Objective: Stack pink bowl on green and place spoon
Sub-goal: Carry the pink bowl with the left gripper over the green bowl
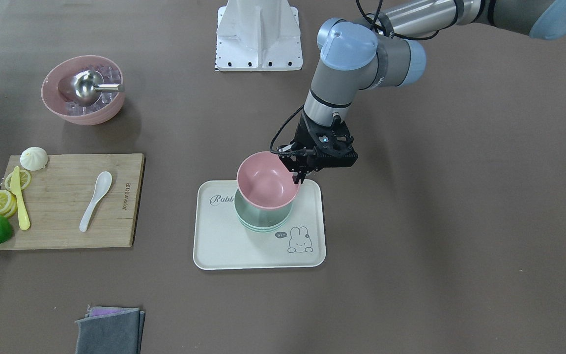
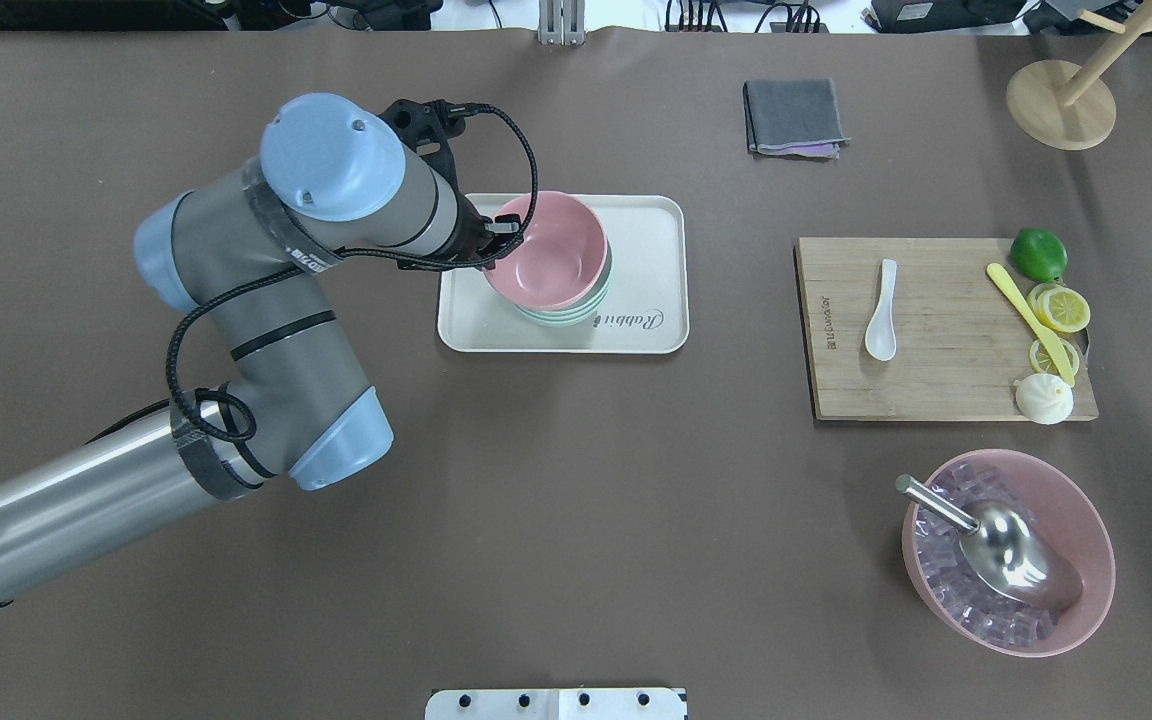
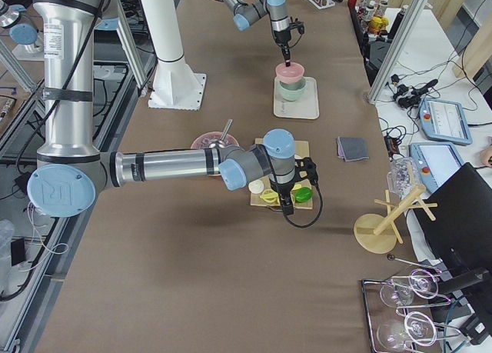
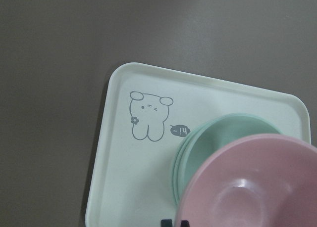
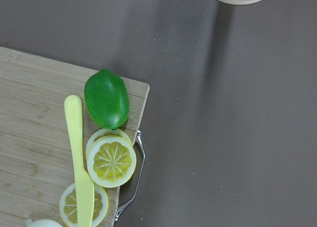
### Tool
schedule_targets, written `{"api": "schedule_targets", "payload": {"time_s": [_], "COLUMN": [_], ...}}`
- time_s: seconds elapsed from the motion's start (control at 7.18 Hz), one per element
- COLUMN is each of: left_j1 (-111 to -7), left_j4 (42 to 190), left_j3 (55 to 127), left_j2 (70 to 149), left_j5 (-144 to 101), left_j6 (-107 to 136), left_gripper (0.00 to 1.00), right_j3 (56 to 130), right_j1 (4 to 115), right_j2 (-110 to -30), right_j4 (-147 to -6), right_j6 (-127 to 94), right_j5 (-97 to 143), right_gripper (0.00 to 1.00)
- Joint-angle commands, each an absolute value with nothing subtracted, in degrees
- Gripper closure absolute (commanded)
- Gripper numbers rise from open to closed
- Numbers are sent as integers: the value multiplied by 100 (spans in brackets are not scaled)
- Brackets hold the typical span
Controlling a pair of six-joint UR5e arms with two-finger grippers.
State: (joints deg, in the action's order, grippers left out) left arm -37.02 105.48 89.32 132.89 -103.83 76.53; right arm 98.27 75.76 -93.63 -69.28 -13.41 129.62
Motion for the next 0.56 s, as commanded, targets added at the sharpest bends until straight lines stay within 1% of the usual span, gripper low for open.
{"api": "schedule_targets", "payload": {"time_s": [0.0,0.42], "left_j1": [-3691,-3691], "left_j4": [10573,10582], "left_j3": [8482,8341], "left_j2": [13553,13553], "left_j5": [-10310,-10310], "left_j6": [7629,7603], "left_gripper": [100,100], "right_j3": [9791,9791], "right_j1": [7576,7576], "right_j2": [-9439,-9466], "right_j4": [-6628,-6627], "right_j6": [-1362,-1362], "right_j5": [12964,12964], "right_gripper": [0,0]}}
